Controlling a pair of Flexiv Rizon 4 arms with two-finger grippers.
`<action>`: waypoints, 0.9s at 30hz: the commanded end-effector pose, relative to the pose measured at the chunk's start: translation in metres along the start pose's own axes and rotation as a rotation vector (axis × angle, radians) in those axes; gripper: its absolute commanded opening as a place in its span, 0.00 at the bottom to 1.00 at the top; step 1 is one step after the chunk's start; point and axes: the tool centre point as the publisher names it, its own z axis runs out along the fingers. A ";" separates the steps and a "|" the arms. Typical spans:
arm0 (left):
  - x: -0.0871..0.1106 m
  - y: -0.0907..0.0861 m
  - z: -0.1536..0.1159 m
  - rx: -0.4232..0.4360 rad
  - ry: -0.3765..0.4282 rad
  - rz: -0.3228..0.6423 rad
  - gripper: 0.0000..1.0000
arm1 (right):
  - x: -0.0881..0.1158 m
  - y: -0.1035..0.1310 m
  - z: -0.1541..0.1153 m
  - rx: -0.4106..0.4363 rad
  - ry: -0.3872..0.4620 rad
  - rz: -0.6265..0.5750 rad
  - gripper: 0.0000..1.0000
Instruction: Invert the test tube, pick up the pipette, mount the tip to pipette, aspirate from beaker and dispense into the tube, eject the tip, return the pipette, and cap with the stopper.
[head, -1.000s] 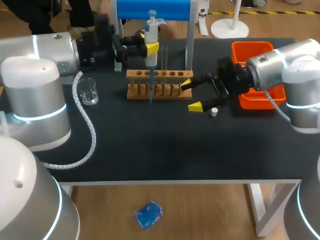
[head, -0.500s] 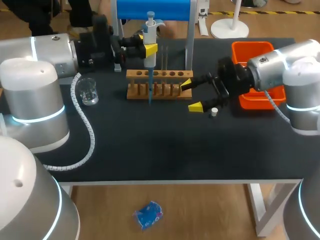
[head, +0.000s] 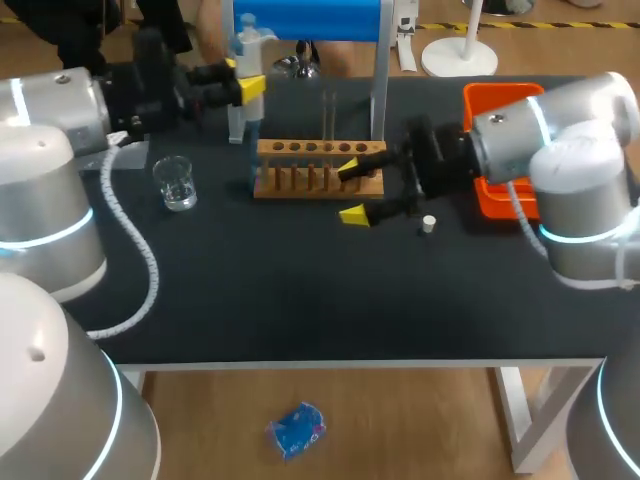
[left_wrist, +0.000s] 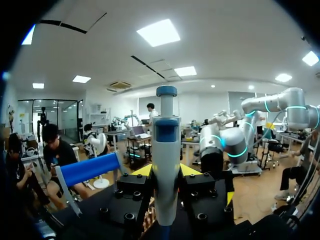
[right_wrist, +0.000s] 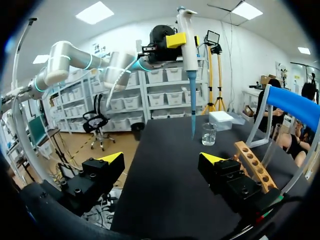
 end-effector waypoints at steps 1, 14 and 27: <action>-0.007 0.004 -0.040 0.012 -0.028 0.000 0.00 | 0.002 0.009 0.023 0.023 -0.056 0.011 1.00; -0.060 0.020 -0.090 0.034 -0.156 -0.002 0.00 | 0.001 0.027 0.085 0.124 -0.042 0.047 1.00; -0.060 0.020 -0.090 0.034 -0.156 -0.002 0.00 | 0.001 0.027 0.085 0.124 -0.042 0.047 1.00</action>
